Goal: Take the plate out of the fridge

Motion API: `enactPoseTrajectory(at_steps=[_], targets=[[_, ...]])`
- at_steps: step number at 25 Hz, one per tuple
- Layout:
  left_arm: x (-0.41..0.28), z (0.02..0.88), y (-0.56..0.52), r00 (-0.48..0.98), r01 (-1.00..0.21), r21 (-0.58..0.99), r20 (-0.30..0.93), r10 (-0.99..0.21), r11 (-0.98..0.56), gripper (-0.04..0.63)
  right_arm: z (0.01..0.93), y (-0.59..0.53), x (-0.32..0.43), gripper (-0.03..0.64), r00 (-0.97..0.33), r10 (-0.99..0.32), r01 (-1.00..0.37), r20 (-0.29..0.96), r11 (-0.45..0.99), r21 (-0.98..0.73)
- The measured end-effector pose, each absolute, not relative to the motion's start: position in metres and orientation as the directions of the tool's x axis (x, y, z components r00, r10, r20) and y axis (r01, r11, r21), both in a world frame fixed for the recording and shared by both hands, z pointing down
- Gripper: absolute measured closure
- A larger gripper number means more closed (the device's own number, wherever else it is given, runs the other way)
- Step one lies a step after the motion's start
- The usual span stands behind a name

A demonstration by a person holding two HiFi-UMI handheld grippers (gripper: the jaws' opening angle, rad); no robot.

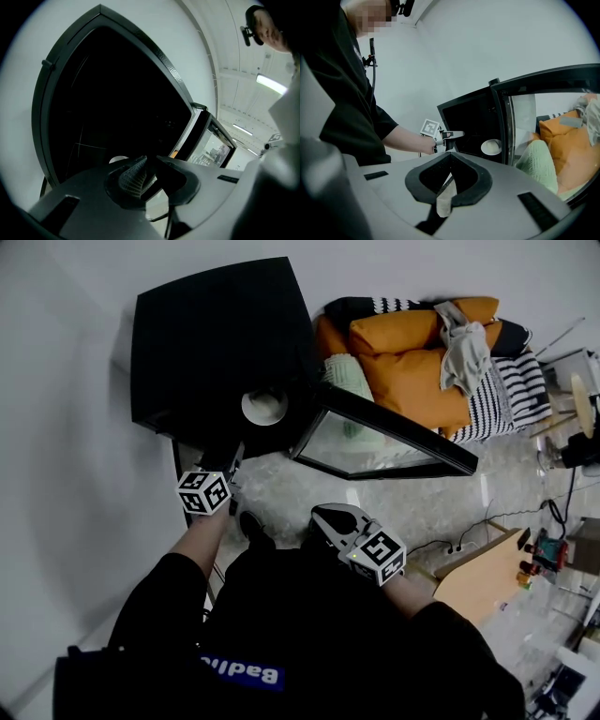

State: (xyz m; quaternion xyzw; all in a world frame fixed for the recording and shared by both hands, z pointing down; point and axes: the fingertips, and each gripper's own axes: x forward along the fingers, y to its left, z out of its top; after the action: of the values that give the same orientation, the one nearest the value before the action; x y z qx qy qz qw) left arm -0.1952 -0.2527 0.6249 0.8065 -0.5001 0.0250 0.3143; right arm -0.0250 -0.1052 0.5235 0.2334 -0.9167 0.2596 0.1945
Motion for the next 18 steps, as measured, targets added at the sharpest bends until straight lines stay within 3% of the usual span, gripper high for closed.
enactPoseTrajectory(at_steps=[18], targets=[[-0.209, 0.73, -0.32, 0.419, -0.812, 0.579, 0.499, -0.759, -0.067, 0.479, 0.56, -0.082, 0.024, 0.609, -0.772, -0.281, -0.563, 0.57, 0.717, -0.41]])
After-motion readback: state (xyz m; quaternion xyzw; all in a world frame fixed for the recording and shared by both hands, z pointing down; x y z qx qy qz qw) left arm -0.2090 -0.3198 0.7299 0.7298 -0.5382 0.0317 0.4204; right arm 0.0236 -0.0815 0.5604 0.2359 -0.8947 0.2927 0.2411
